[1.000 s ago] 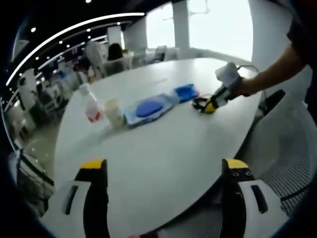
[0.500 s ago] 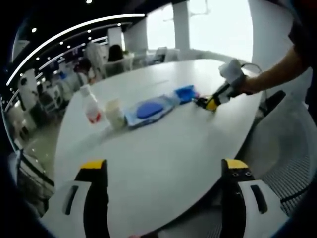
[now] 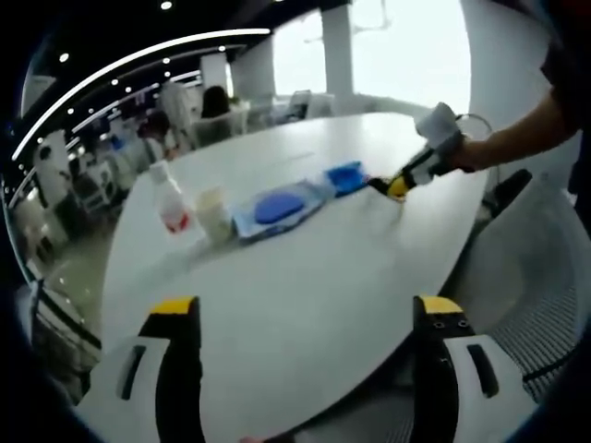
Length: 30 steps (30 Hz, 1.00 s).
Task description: Arrange the tabletop items into an orderly group along one side of the table until the central work area is clear of visible clutter.
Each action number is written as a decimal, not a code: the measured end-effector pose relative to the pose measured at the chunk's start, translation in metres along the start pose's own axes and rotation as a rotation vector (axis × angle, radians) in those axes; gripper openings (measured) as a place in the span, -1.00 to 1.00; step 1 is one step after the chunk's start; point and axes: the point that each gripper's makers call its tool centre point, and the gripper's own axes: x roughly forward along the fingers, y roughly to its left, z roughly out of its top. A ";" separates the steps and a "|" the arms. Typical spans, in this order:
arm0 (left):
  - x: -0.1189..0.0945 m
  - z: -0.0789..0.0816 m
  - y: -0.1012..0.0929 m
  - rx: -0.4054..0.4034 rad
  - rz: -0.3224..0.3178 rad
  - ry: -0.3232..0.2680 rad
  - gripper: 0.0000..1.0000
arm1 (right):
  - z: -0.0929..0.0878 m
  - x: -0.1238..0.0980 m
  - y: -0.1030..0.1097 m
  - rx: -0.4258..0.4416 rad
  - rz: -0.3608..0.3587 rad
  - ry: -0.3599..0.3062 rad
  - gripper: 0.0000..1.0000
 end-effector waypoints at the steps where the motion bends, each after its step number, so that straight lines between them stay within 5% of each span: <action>1: 0.000 0.000 0.000 0.000 -0.001 -0.001 0.85 | 0.001 -0.002 -0.001 -0.003 -0.004 -0.005 -0.94; 16: 0.000 0.001 0.000 -0.001 -0.002 -0.008 0.85 | 0.032 -0.018 -0.001 -0.057 -0.024 -0.072 -0.94; 30: -0.001 0.001 0.001 -0.005 0.001 -0.009 0.85 | 0.052 -0.004 0.023 -0.123 0.030 -0.090 -0.94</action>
